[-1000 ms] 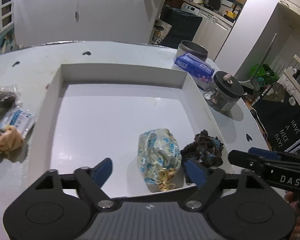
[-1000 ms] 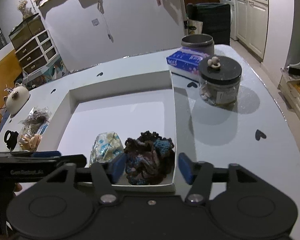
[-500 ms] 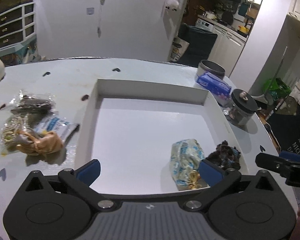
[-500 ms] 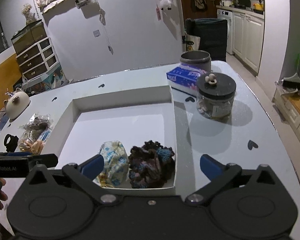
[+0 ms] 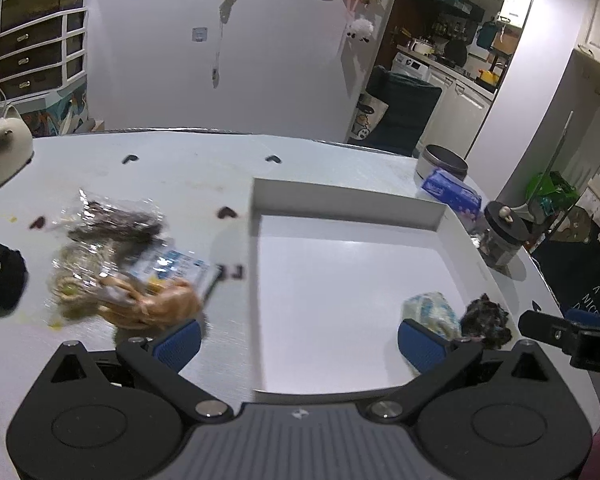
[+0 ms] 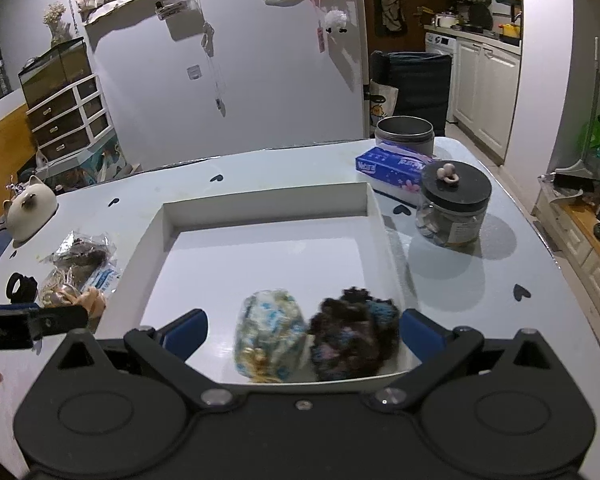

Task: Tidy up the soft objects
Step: 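Grasp the black hair tie with the left tool while the right tool grasps the peach bow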

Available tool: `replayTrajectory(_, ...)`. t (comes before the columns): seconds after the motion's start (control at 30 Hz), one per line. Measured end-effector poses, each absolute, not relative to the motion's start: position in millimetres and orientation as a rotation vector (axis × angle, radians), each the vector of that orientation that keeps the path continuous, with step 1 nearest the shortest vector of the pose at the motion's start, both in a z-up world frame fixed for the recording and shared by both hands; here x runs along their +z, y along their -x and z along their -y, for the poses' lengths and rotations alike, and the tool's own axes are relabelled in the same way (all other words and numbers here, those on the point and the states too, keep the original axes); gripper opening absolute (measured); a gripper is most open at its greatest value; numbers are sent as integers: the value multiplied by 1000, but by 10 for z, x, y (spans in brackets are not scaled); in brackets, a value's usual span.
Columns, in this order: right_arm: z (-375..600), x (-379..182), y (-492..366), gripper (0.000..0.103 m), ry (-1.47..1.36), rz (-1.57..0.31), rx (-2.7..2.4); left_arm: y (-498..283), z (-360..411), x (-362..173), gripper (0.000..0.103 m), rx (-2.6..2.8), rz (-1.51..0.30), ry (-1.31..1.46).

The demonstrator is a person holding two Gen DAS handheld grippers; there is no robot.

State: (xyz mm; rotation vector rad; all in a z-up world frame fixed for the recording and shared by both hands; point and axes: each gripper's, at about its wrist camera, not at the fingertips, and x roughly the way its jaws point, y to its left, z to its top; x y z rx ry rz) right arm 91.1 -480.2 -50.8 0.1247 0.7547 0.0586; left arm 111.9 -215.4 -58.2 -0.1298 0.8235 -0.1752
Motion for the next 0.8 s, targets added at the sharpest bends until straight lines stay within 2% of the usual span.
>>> replayTrajectory(0.8, 2962, -477, -1040, 103, -149, -715, 65, -1262, 323, -479, 103, -157, -769, 107)
